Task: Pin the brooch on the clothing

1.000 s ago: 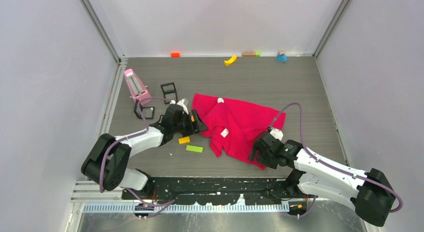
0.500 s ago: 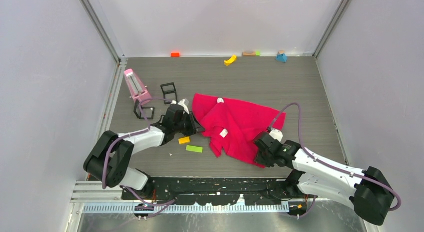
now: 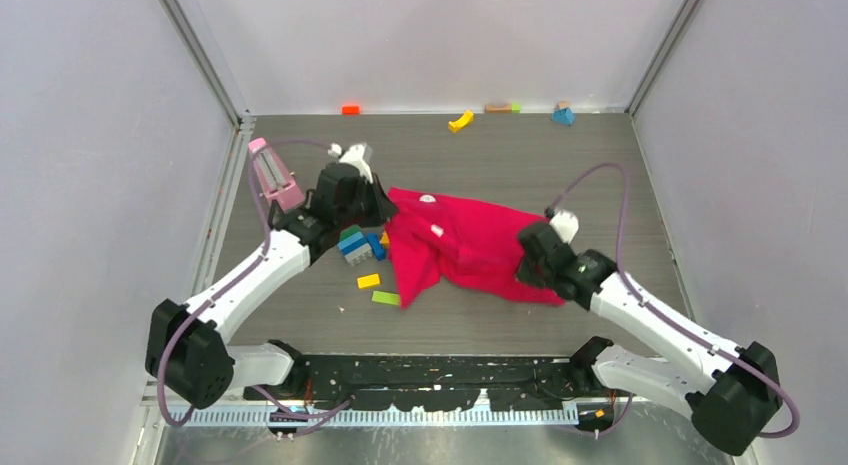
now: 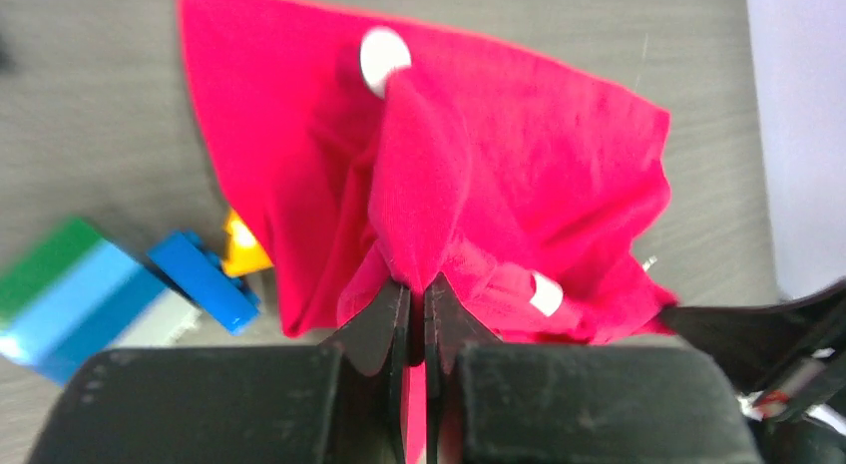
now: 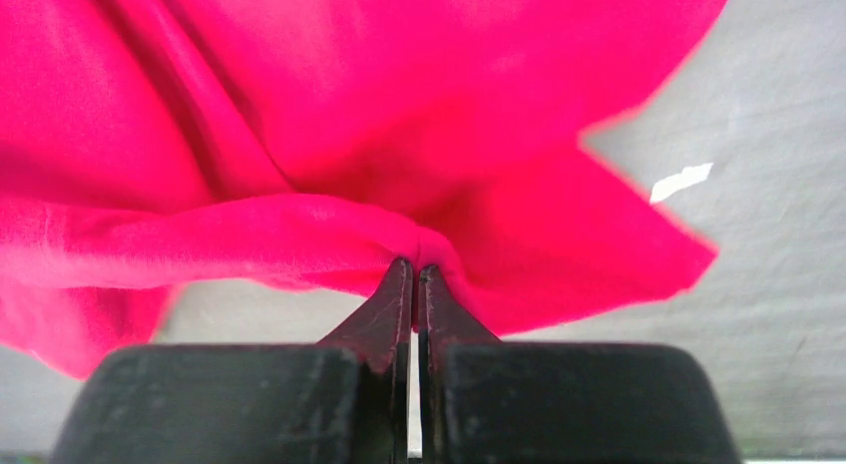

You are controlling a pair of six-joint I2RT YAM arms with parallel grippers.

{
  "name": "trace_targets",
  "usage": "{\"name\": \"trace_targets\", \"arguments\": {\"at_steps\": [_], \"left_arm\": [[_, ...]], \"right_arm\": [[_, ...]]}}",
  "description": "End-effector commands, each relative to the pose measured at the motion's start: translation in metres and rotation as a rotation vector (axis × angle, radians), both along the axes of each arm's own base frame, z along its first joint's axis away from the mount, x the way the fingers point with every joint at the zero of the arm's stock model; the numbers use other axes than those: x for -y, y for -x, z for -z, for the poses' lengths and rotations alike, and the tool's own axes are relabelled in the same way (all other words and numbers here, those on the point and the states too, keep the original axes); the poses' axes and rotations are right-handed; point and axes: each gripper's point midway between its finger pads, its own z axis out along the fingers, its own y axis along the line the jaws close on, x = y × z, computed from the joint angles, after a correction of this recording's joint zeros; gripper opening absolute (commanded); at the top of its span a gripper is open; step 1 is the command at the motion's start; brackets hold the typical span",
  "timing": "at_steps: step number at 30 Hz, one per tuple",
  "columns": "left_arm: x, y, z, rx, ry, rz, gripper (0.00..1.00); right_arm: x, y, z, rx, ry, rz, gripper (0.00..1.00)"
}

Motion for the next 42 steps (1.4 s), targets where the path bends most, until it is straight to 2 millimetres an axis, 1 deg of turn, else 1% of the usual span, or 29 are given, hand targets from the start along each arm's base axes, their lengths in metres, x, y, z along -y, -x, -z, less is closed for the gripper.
{"name": "trace_targets", "arguments": {"at_steps": [1, 2, 3, 4, 5, 6, 7, 8, 9, 10, 11, 12, 13, 14, 15, 16, 18, 20, 23, 25, 28, 30, 33, 35, 38, 39, 40, 41, 42], "left_arm": [[-0.041, -0.028, -0.084, 0.21, -0.23, -0.093, 0.0], [-0.044, -0.032, -0.102, 0.244, -0.259, -0.091, 0.0], [-0.047, -0.036, -0.125, 0.289, -0.28, -0.094, 0.0], [-0.047, -0.039, -0.147, 0.338, -0.297, -0.076, 0.0], [-0.045, -0.04, -0.168, 0.392, -0.319, -0.037, 0.0], [-0.041, -0.04, -0.19, 0.432, -0.311, -0.007, 0.0], [-0.037, -0.038, -0.212, 0.485, -0.32, 0.043, 0.0], [-0.033, -0.034, -0.235, 0.531, -0.315, 0.086, 0.0], [-0.031, -0.029, -0.256, 0.574, -0.314, 0.122, 0.0], [-0.025, -0.02, -0.278, 0.618, -0.298, 0.176, 0.0], [-0.024, -0.012, -0.298, 0.657, -0.288, 0.204, 0.0], [-0.023, -0.006, -0.312, 0.677, -0.285, 0.232, 0.0], [-0.026, 0.007, -0.339, 0.728, -0.262, 0.244, 0.0], [-0.028, 0.016, -0.354, 0.757, -0.255, 0.26, 0.0], [-0.029, 0.026, -0.367, 0.786, -0.248, 0.279, 0.0], [-0.03, 0.038, -0.378, 0.812, -0.228, 0.303, 0.0], [-0.031, 0.057, -0.403, 0.877, -0.175, 0.323, 0.0], [-0.031, 0.076, -0.422, 0.926, -0.107, 0.339, 0.0], [-0.03, 0.099, -0.44, 0.976, -0.031, 0.379, 0.0], [-0.03, 0.108, -0.445, 0.993, -0.01, 0.396, 0.0], [-0.03, 0.109, -0.445, 0.992, -0.005, 0.397, 0.0], [-0.028, 0.104, -0.441, 0.975, -0.01, 0.394, 0.0], [-0.021, 0.084, -0.426, 0.931, -0.038, 0.385, 0.0], [-0.014, 0.064, -0.413, 0.908, -0.064, 0.376, 0.0], [0.0, 0.028, -0.388, 0.847, -0.109, 0.37, 0.0], [0.004, 0.015, -0.378, 0.819, -0.13, 0.366, 0.0], [0.008, 0.001, -0.368, 0.792, -0.15, 0.358, 0.0], [0.01, -0.014, -0.36, 0.771, -0.172, 0.344, 0.0], [0.01, -0.028, -0.354, 0.758, -0.196, 0.321, 0.0]], "right_arm": [[0.032, -0.084, -0.107, 0.261, 0.064, 0.082, 0.01], [0.037, -0.091, -0.123, 0.289, 0.087, 0.069, 0.01], [0.04, -0.109, -0.171, 0.378, 0.063, 0.096, 0.01], [0.045, -0.113, -0.183, 0.393, 0.099, 0.079, 0.01], [0.046, -0.121, -0.22, 0.448, 0.096, 0.089, 0.01], [0.047, -0.123, -0.238, 0.473, 0.116, 0.068, 0.01], [0.046, -0.126, -0.278, 0.533, 0.095, 0.064, 0.01], [0.046, -0.125, -0.297, 0.566, 0.098, 0.046, 0.01], [0.044, -0.122, -0.332, 0.63, 0.067, 0.031, 0.01], [0.044, -0.119, -0.349, 0.666, 0.067, 0.008, 0.01], [0.043, -0.11, -0.382, 0.738, 0.034, -0.012, 0.01], [0.041, -0.104, -0.396, 0.774, 0.029, -0.051, 0.01], [0.043, -0.093, -0.424, 0.843, 0.007, -0.063, 0.01], [0.041, -0.085, -0.437, 0.88, 0.001, -0.104, 0.01], [0.044, -0.073, -0.459, 0.94, -0.008, -0.12, 0.01], [0.041, -0.064, -0.471, 0.975, -0.029, -0.153, 0.01], [0.041, -0.038, -0.505, 1.077, -0.07, -0.208, 0.01], [0.037, -0.019, -0.525, 1.138, -0.108, -0.266, 0.01], [0.031, 0.002, -0.544, 1.195, -0.161, -0.331, 0.01], [0.028, 0.015, -0.553, 1.226, -0.19, -0.367, 0.01], [0.034, 0.024, -0.559, 1.258, -0.188, -0.356, 0.01], [0.042, 0.022, -0.558, 1.259, -0.163, -0.312, 0.01], [0.058, 0.006, -0.549, 1.239, -0.089, -0.212, 0.01], [0.066, -0.015, -0.536, 1.203, -0.016, -0.149, 0.01], [0.072, -0.053, -0.508, 1.136, 0.084, -0.066, 0.01], [0.074, -0.069, -0.489, 1.094, 0.121, -0.027, 0.01], [0.075, -0.076, -0.493, 1.125, 0.118, 0.0, 0.01], [0.076, -0.089, -0.477, 1.095, 0.145, 0.03, 0.01], [0.077, -0.094, -0.482, 1.125, 0.143, 0.058, 0.01]]}}
